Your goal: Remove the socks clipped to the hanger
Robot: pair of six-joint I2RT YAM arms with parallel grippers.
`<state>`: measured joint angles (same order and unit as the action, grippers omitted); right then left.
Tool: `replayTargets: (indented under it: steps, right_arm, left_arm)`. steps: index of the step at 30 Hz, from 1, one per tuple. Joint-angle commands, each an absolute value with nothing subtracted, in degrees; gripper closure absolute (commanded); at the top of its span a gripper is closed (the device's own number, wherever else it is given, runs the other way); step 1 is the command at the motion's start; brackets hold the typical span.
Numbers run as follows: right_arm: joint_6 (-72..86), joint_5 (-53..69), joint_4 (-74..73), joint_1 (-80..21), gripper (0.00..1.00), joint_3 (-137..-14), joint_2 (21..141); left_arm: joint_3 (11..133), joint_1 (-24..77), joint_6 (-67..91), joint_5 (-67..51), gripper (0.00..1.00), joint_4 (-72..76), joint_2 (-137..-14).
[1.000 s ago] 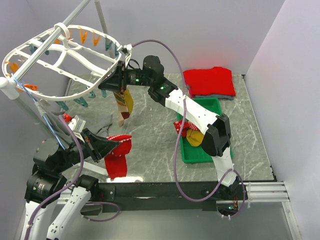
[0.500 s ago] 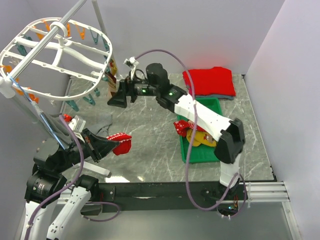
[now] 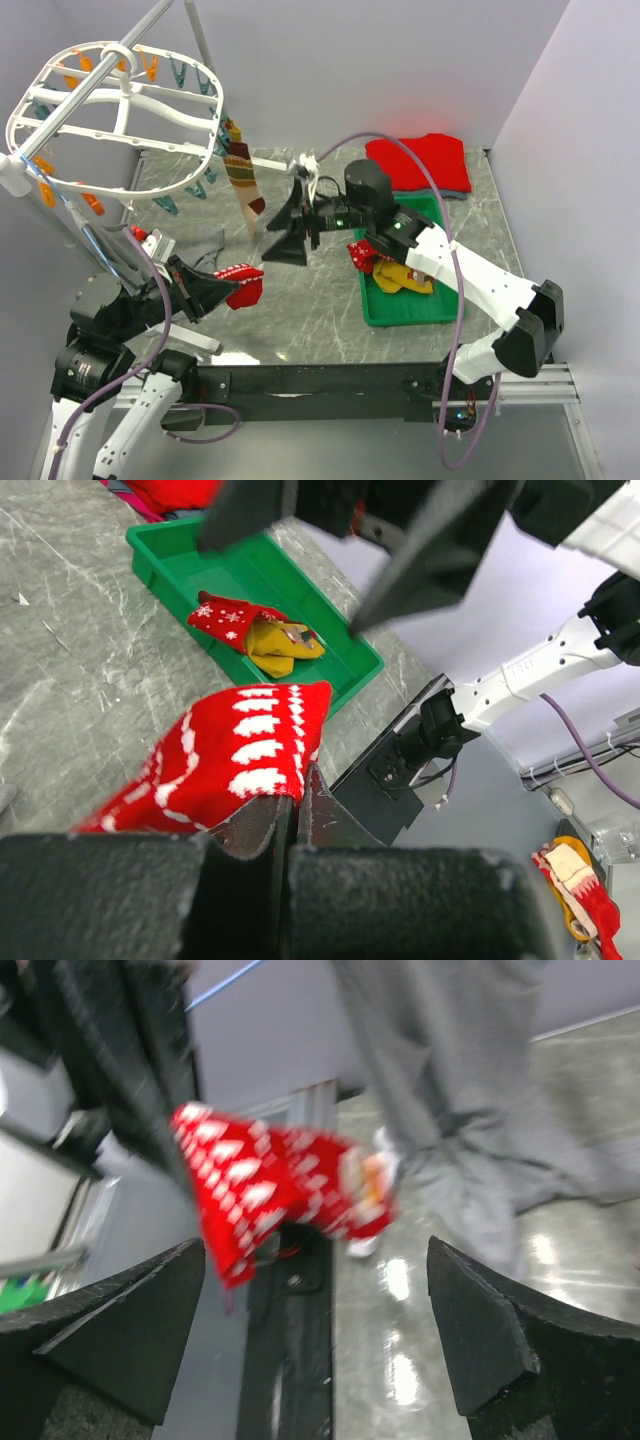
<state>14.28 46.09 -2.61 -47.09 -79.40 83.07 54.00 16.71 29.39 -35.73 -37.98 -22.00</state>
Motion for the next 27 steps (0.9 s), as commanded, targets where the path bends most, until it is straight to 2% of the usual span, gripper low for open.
replayTargets:
  steps: [1,8,9,12,17,18,20,21,22,23,26,27]
  right_arm:
    - [15.6,52.3,4.5,-48.2,0.06,-74.3,80.6]
    - [13.2,49.7,2.8,-52.8,0.14,-76.3,82.4]
    - [13.4,49.7,3.6,-53.2,0.21,-76.4,82.6]
    - [14.7,50.4,4.7,-53.6,0.31,-76.9,83.5]
    - [15.6,50.7,5.7,-54.4,0.39,-76.6,84.4]
    - [15.6,50.5,6.1,-54.3,0.50,-76.4,84.4]
    - [16.3,49.9,6.6,-54.3,0.62,-75.9,84.3]
    - [16.3,49.6,6.8,-54.4,0.92,-75.8,84.3]
    - [16.6,48.3,6.7,-54.3,1.00,-75.6,84.1]
    - [16.7,47.4,6.5,-54.2,1.00,-75.4,83.9]
    - [16.7,41.2,5.2,-53.5,1.00,-74.0,82.2]
    - [16.6,39.6,3.6,-53.1,1.00,-73.6,81.8]
  left_arm:
    - [54.4,16.8,28.5,-36.7,0.99,-35.9,-22.7]
    - [54.8,16.8,27.9,-36.9,0.99,-36.4,-23.1]
    - [54.8,16.8,27.9,-36.8,0.99,-36.4,-23.0]
    - [54.8,16.7,28.3,-36.8,0.99,-36.2,-22.9]
    - [54.5,16.8,28.5,-37.1,0.99,-35.8,-23.1]
    - [54.6,16.8,28.5,-37.2,0.99,-35.7,-23.0]
    - [54.6,16.8,28.4,-37.4,0.99,-35.6,-23.4]
    - [54.8,16.8,28.3,-37.4,0.99,-35.7,-23.4]
    - [54.8,16.8,28.1,-36.9,0.99,-35.9,-23.5]
    - [55.2,16.8,27.8,-36.5,0.97,-36.2,-23.7]
    - [56.2,16.8,27.1,-34.3,0.68,-37.6,-23.7]
    - [56.8,16.8,27.0,-33.7,0.50,-37.9,-23.8]
